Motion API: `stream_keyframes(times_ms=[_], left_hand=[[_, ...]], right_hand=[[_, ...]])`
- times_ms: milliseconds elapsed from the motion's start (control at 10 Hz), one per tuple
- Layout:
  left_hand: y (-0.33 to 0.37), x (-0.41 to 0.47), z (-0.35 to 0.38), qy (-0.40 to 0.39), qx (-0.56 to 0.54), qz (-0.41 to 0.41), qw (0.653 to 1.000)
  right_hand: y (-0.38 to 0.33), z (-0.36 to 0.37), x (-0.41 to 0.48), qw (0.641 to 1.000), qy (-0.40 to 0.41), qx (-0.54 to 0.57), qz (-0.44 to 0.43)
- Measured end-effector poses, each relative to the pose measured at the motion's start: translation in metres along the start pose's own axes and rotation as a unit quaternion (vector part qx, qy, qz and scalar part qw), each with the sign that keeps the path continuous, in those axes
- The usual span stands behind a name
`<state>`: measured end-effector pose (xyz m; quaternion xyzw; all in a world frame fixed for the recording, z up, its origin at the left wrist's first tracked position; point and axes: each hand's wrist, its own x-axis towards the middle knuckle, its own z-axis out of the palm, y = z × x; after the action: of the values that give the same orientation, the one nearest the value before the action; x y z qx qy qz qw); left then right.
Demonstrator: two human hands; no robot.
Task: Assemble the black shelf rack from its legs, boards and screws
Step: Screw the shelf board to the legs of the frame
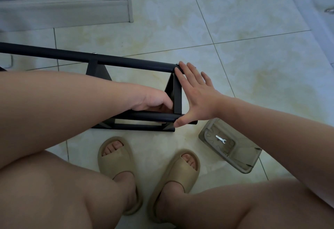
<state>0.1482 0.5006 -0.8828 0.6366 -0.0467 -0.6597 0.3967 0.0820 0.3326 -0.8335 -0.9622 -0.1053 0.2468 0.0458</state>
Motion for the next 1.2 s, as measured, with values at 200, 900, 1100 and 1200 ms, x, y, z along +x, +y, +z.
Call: stream_keyframes(times_ms=[200,900,1100,1200], left_hand=[[-0.0018,0.0032,0.0002,0.025,0.039,-0.006,0.999],[0.0034,0.0001,-0.0003,0.027,0.028,-0.012,0.999],[0.0027,0.0003,-0.0006,0.029,0.007,0.016,0.999],[0.0013,0.0003,0.0007,0.024,-0.001,0.009,1.000]], right_hand=[[0.0008,0.0005,0.0002,1.000,-0.002,0.004,-0.003],[0.0015,0.0010,0.0005,1.000,-0.002,0.006,-0.007],[0.0015,0.0009,0.0008,1.000,-0.002,0.011,-0.005],[0.0017,0.0007,0.0008,1.000,0.001,0.013,-0.006]])
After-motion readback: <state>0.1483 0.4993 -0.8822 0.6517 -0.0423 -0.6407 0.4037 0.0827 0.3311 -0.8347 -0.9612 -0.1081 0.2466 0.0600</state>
